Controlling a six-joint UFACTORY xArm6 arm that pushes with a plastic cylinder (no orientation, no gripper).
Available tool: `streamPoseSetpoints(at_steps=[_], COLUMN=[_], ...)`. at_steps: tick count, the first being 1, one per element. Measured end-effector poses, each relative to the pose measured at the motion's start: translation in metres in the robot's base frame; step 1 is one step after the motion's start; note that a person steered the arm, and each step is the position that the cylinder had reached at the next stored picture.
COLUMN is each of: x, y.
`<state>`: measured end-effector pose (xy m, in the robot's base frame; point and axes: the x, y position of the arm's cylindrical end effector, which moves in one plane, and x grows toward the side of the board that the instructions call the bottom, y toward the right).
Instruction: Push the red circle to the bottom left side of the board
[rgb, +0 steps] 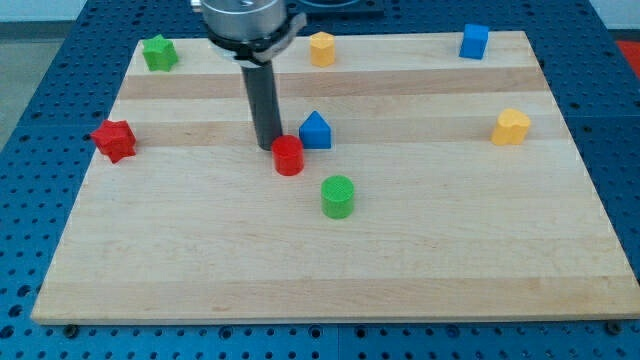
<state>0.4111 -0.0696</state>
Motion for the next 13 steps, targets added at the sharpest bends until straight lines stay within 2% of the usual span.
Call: streamPoseSetpoints(at_steps=[1,2,5,6,8,9,10,11,12,13], x=[0.016,0.010,0.020,0.034,0.060,0.062,0.046,0.033,0.045,0.078], y=[0.006,0.021,0.123,0.134,0.027,0.026,0.053,0.037,-0.029,-0.089])
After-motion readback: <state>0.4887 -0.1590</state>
